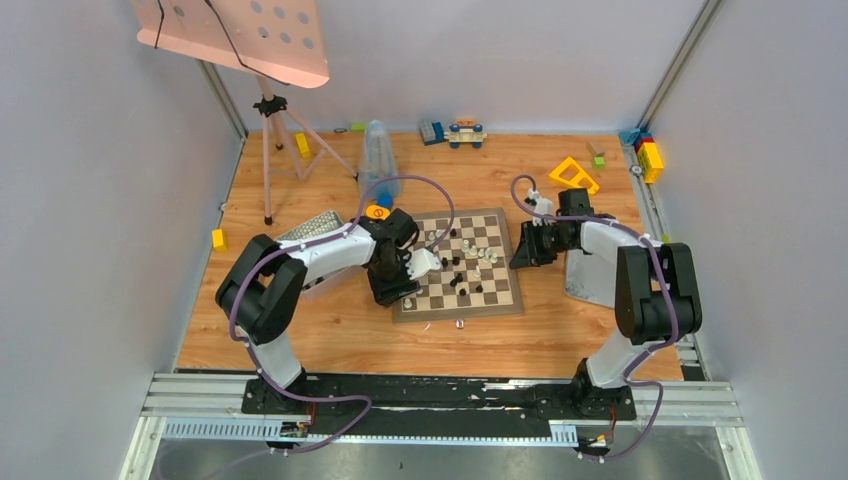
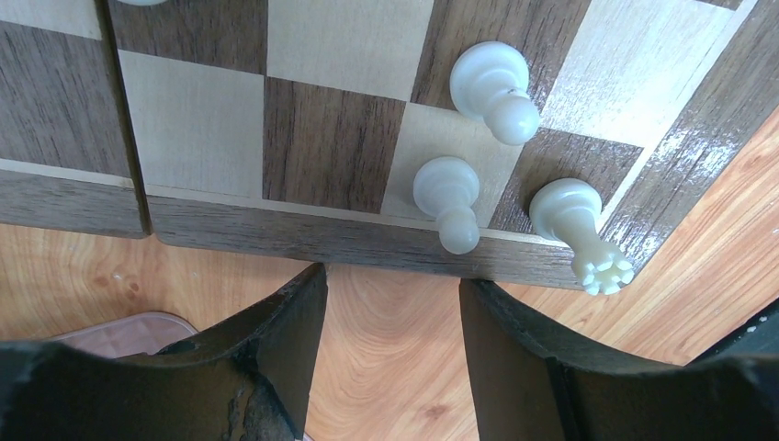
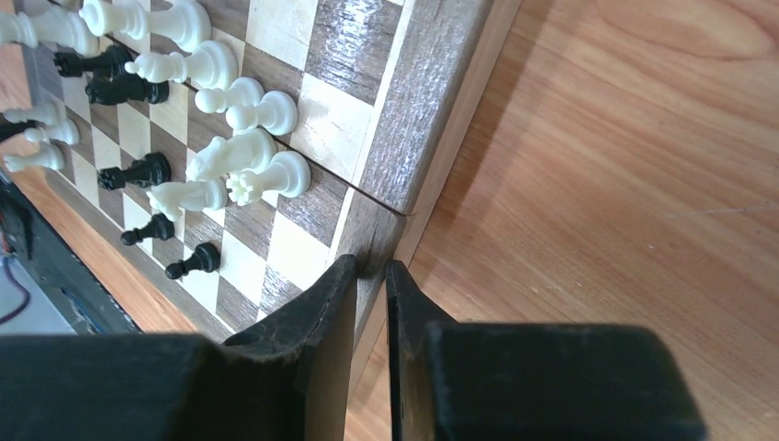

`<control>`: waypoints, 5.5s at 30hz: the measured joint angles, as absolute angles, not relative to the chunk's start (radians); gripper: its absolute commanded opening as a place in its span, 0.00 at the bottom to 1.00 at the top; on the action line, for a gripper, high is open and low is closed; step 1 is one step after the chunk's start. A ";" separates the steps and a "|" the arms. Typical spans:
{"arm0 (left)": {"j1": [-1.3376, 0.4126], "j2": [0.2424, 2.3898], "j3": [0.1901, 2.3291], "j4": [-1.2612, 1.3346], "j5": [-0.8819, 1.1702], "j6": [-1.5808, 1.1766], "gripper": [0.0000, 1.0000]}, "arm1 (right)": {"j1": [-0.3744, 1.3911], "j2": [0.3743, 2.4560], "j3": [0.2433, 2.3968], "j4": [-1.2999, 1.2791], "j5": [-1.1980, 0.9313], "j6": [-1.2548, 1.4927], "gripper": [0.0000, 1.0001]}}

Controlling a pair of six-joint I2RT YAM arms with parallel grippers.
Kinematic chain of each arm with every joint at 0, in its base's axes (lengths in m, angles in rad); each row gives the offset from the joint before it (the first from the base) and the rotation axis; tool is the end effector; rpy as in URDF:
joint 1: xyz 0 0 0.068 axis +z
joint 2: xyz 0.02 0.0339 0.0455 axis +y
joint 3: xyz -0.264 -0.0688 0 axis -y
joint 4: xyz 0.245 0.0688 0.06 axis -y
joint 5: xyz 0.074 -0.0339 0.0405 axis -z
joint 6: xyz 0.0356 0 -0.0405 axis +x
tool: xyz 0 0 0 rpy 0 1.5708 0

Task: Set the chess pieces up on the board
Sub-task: Move the chessboard to the center of the board, then pick up the chess piece from the chessboard.

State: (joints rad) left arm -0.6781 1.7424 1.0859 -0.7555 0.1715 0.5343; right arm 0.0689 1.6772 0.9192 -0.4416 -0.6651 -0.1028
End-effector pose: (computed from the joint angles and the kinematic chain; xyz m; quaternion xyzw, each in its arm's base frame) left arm 0.2400 -0.2011 0.1639 0.5714 0.8123 -0.0908 0.0727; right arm 0.3020 0.0429 0.1561 -0.1397 0.9204 0.3178 0.1798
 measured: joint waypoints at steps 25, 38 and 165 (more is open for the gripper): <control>-0.701 1.709 1.038 -0.772 0.101 0.576 0.67 | 0.188 1.618 0.923 -0.687 -0.630 -0.484 0.21; -0.702 1.702 1.028 -0.769 0.083 0.587 0.69 | 0.216 1.616 0.912 -0.731 -0.644 -0.561 0.28; -0.437 1.136 1.030 -0.812 0.022 0.398 1.00 | 0.431 1.576 1.028 -0.574 -0.340 -0.425 0.40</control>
State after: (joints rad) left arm -0.4370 1.1362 1.0302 -0.8116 0.0223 0.3981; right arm 0.4309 1.5764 1.0279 -0.5743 -0.3401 -0.4252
